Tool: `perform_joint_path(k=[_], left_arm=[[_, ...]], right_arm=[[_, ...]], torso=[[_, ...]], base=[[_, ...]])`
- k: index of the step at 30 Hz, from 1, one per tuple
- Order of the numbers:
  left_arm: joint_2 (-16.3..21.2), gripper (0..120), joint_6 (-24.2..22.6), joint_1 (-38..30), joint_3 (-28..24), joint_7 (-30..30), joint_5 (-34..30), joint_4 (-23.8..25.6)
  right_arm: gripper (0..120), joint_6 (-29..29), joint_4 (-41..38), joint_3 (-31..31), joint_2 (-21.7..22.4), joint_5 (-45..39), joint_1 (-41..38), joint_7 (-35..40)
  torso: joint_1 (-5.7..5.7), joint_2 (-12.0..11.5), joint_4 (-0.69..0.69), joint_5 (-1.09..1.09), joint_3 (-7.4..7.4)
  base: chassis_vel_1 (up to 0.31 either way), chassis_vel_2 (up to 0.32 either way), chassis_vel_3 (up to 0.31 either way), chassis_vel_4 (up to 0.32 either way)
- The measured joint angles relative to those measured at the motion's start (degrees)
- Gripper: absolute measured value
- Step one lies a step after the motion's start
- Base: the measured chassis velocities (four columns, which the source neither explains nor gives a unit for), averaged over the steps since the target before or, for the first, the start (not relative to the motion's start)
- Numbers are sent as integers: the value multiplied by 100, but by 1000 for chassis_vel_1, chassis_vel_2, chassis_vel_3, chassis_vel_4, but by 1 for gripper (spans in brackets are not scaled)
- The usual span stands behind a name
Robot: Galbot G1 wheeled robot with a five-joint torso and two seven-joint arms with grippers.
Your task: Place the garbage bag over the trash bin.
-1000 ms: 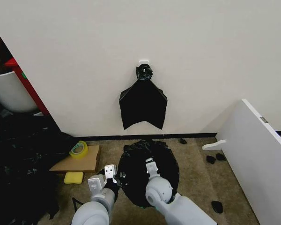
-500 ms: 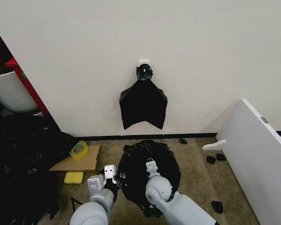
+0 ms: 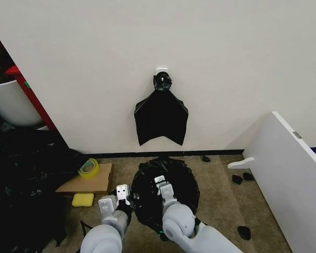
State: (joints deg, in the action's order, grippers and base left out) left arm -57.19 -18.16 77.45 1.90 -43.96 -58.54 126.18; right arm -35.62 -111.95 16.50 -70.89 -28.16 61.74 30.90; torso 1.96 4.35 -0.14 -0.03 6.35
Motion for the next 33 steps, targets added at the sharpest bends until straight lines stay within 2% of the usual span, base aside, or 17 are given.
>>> perform_joint_path(k=[1,2,4,5,8,9,10,11,12,13,14,17,19,20,23,25,33], left_arm=[[-29,0,-5,-55,105,-61,-174,-84],[-29,0,-5,-55,105,-61,-174,-84],[-59,0,-49,-151,218,-157,-474,-183],[-59,0,-49,-151,218,-157,-474,-183],[-108,0,-169,-223,333,-365,-826,-256],[-170,0,-276,-247,374,-550,-1049,-286],[-170,0,-276,-247,374,-550,-1049,-286],[-240,0,-360,-235,397,-681,-1230,-279],[-279,0,-411,-211,410,-751,-1341,-254],[-409,0,-547,-157,417,-993,-1660,-188],[-409,0,-547,-157,417,-993,-1660,-188],[-627,0,-689,-281,418,-1473,-2136,-288],[-729,0,-709,-385,395,-1664,-2215,-430],[-729,0,-709,-385,395,-1664,-2215,-430],[-853,0,-724,-521,387,-1746,-2244,-621],[-880,0,-724,-587,396,-1745,-2252,-694],[-886,0,-691,-859,421,-1711,-2283,-927]], right_arm=[[13,6,-294,-71,158,53,185,-193],[13,6,-294,-71,158,53,185,-193],[25,31,-764,-286,406,52,539,-518],[25,31,-764,-286,406,52,539,-518],[34,153,-1265,-590,685,-157,861,-1041],[41,348,-1567,-772,885,-222,1019,-1459],[41,348,-1567,-772,885,-222,1019,-1459],[48,517,-1777,-898,1030,-278,1098,-1629],[50,573,-1844,-939,1074,-315,1111,-1658],[56,703,-2021,-1106,1170,-498,1119,-1662],[56,703,-2021,-1106,1170,-498,1119,-1662],[72,887,-2313,-1691,1223,-713,1443,-1588],[78,968,-2394,-1982,1206,-729,1683,-1563],[78,968,-2394,-1982,1206,-729,1683,-1563],[93,1156,-2419,-2347,1042,-696,2061,-1556],[97,1222,-2401,-2429,969,-658,2170,-1557],[100,1374,-2308,-2499,793,-514,2378,-1562]], torso=[[0,0,1,0,0],[0,0,1,0,0],[0,0,-1,0,0],[0,0,-1,0,0],[0,0,-3,0,0],[0,0,-1,1,0],[0,0,-1,1,0],[0,0,-1,-1,0],[0,0,-2,0,0],[0,0,2,1,0],[0,0,2,1,0],[0,0,-1,1,0],[0,0,-2,0,0],[0,0,-2,0,0],[0,0,-1,-1,0],[0,0,-2,-1,0],[0,0,-1,0,0]], base=[[0,0,0,0],[0,0,0,0],[0,0,0,0],[0,0,0,0],[0,0,0,0],[0,0,0,0],[0,0,0,0],[0,0,0,0],[0,0,0,0],[0,0,0,0],[0,0,0,0],[0,0,0,0],[0,0,0,0],[0,0,0,0],[0,0,0,0],[0,0,0,0],[0,0,0,0]])
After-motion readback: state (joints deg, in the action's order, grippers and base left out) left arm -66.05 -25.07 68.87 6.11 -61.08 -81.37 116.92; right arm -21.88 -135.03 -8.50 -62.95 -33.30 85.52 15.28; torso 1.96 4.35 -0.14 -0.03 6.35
